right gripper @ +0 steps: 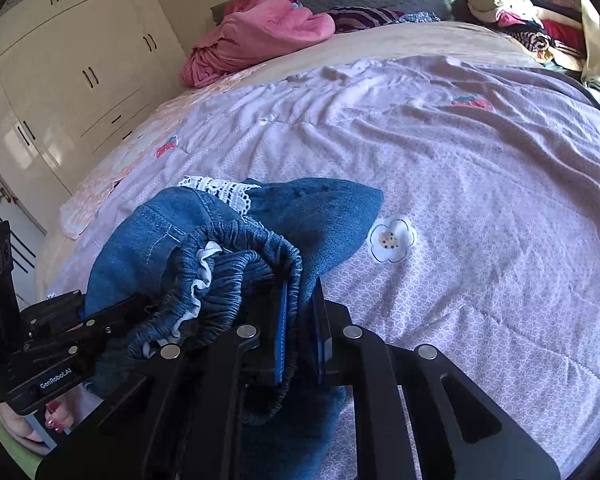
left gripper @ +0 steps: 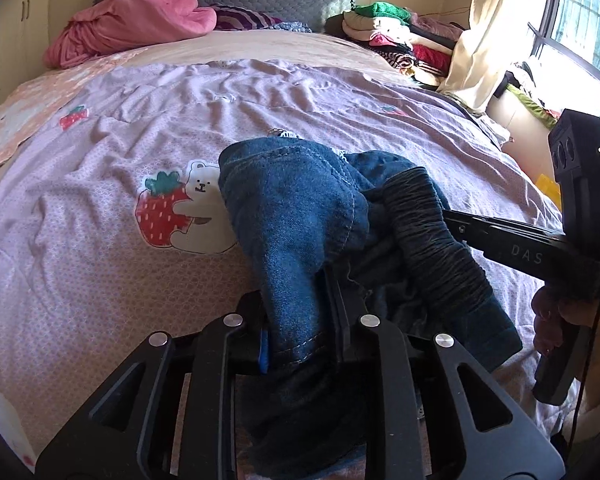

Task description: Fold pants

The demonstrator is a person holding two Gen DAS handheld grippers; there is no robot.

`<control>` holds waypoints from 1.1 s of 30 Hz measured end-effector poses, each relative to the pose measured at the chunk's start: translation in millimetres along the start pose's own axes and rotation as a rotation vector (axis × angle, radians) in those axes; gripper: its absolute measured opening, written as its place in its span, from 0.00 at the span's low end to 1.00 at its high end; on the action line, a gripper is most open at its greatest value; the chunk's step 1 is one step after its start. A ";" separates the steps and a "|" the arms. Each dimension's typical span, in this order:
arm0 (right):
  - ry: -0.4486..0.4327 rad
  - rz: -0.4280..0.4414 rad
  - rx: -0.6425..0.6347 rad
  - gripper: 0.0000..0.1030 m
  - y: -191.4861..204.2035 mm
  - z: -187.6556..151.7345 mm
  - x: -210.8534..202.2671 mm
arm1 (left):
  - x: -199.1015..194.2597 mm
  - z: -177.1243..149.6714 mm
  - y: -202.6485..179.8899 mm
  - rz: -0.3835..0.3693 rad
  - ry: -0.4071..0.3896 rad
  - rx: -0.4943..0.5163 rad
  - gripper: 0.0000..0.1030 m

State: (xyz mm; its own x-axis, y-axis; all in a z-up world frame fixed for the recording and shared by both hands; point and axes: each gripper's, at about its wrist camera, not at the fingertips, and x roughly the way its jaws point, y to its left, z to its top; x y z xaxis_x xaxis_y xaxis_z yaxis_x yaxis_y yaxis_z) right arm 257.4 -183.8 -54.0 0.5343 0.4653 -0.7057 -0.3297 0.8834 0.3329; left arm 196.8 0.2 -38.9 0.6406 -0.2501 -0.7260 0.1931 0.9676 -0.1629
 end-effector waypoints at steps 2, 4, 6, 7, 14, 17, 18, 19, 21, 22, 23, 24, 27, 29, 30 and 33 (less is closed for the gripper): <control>0.007 -0.003 0.012 0.12 -1.9 -2.7 2.0 | 2.0 -1.3 1.7 0.001 0.003 -0.001 0.16; 0.014 -0.010 0.014 0.13 -2.4 -4.1 4.7 | 3.8 -2.4 3.7 0.000 0.005 -0.007 0.18; 0.026 -0.026 0.019 0.16 -3.2 -5.4 7.4 | 5.6 -2.8 4.8 0.002 0.008 -0.012 0.22; 0.036 -0.033 0.026 0.18 -4.2 -6.2 9.3 | 6.3 -3.2 5.9 0.000 0.010 -0.016 0.23; 0.039 -0.043 0.070 0.34 -9.1 -12.4 2.2 | 4.9 -7.3 10.3 -0.002 0.011 -0.032 0.33; 0.032 -0.052 0.077 0.40 -8.2 -16.9 -6.0 | 1.3 -9.9 11.7 -0.004 0.012 -0.038 0.36; 0.030 -0.055 0.078 0.43 -7.8 -18.4 -8.8 | -0.6 -10.9 12.2 -0.002 0.010 -0.039 0.37; 0.029 -0.059 0.079 0.46 -7.7 -20.1 -11.4 | -2.0 -11.0 12.3 -0.001 0.009 -0.040 0.38; 0.024 -0.071 0.076 0.48 -6.5 -24.4 -17.5 | -5.2 -12.3 14.2 0.002 0.007 -0.046 0.41; 0.023 -0.078 0.074 0.50 -5.9 -26.9 -20.7 | -7.3 -13.7 15.1 0.003 0.008 -0.051 0.42; 0.020 -0.083 0.075 0.51 -4.7 -29.7 -23.9 | -9.7 -15.0 16.0 0.003 0.009 -0.057 0.43; 0.017 -0.085 0.078 0.52 -4.3 -32.2 -27.3 | -12.1 -15.9 16.7 0.001 0.009 -0.062 0.44; 0.005 -0.092 0.092 0.56 -4.4 -40.2 -38.4 | -21.9 -20.3 16.7 0.007 -0.001 -0.065 0.47; -0.010 -0.099 0.098 0.57 -3.8 -45.5 -47.4 | -29.4 -23.2 17.6 0.009 -0.006 -0.068 0.48; -0.016 -0.102 0.101 0.58 -3.7 -48.2 -51.9 | -33.0 -24.5 18.0 0.009 -0.010 -0.068 0.48; -0.029 -0.092 0.115 0.67 -1.8 -56.8 -65.4 | -46.0 -29.5 18.9 0.015 -0.024 -0.073 0.49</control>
State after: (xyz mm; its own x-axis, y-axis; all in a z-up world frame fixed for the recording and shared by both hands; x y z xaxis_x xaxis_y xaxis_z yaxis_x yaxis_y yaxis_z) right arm 178.8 -218.9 -44.0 0.5811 0.3818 -0.7187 -0.1879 0.9222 0.3380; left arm 149.0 31.0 -28.4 0.6610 -0.2354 -0.7125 0.1290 0.9710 -0.2011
